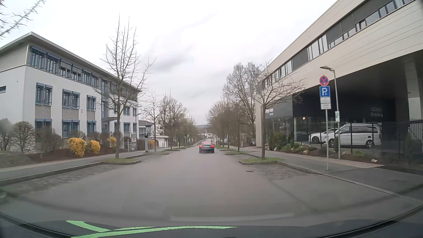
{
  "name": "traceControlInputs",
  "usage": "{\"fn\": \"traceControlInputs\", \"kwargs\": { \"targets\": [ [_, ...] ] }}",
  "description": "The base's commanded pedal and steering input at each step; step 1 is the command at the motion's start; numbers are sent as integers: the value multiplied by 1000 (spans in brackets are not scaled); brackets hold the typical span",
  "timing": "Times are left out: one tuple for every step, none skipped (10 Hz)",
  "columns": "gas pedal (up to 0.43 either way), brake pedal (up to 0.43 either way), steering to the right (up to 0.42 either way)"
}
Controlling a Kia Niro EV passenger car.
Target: Follow the waypoints while adhering to traffic rules and regulations
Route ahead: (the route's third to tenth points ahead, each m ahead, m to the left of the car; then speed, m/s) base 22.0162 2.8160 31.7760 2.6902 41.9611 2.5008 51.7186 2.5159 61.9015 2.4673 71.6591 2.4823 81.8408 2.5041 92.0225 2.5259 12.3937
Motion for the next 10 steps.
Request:
{"fn": "traceControlInputs", "kwargs": {
  "targets": [
    [0,0,1],
    [0,0,1],
    [0,18,1],
    [0,49,1],
    [0,79,1],
    [0,116,1],
    [0,122,1],
    [0,134,0],
    [0,171,0],
    [0,195,0]
  ]
}}
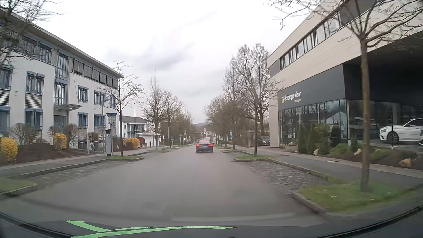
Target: Follow the waypoints while adhering to traffic rules and regulations
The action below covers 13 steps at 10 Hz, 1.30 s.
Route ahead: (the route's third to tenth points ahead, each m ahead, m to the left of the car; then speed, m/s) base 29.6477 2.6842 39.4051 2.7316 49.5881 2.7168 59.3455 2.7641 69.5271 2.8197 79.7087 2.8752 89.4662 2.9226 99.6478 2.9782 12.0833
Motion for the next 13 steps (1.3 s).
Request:
{"fn": "traceControlInputs", "kwargs": {
  "targets": [
    [0,213,0],
    [0,232,0],
    [0,250,0],
    [0,268,0],
    [0,268,-1],
    [0,268,0],
    [0,262,0],
    [0,262,-1],
    [0,262,0],
    [0,256,0],
    [0,256,-1],
    [0,250,-2],
    [0,244,-4]
  ]
}}
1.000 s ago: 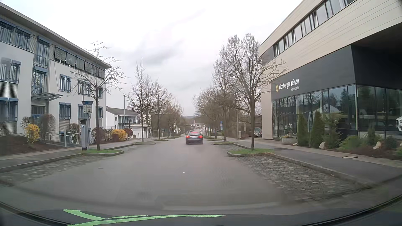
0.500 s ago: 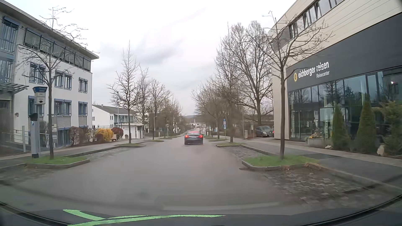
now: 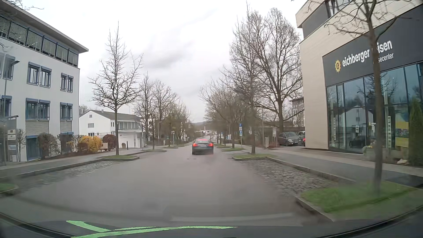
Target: Follow the waypoints while adhering to traffic rules and regulations
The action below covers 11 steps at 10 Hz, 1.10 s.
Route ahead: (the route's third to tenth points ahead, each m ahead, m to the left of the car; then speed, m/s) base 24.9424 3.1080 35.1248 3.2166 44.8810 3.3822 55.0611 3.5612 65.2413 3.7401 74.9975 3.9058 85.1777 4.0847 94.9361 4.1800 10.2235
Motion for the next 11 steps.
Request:
{"fn": "traceControlInputs", "kwargs": {
  "targets": [
    [0,244,-5],
    [0,250,-6],
    [0,250,-6],
    [0,256,-6],
    [0,262,-6],
    [0,262,-6],
    [0,262,-6],
    [0,262,-6],
    [0,262,-6],
    [0,262,-6],
    [0,256,-6]
  ]
}}
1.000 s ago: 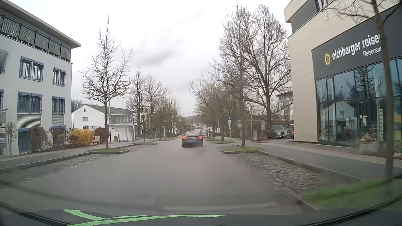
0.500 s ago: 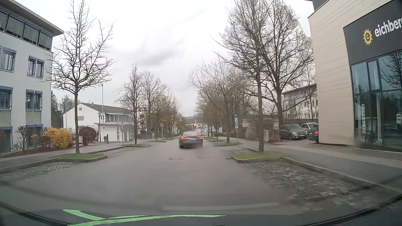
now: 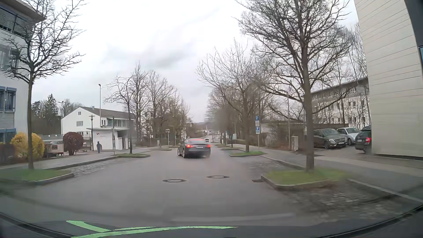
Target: Follow the waypoints while adhering to traffic rules and regulations
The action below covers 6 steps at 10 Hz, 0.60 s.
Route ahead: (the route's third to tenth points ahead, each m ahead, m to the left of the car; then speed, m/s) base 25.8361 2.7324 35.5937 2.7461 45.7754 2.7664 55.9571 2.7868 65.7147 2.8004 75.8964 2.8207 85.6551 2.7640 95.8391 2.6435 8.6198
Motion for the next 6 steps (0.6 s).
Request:
{"fn": "traceControlInputs", "kwargs": {
  "targets": [
    [0,256,-6],
    [0,244,-6],
    [0,207,-6],
    [0,177,-6],
    [0,171,-6],
    [0,159,-5]
  ]
}}
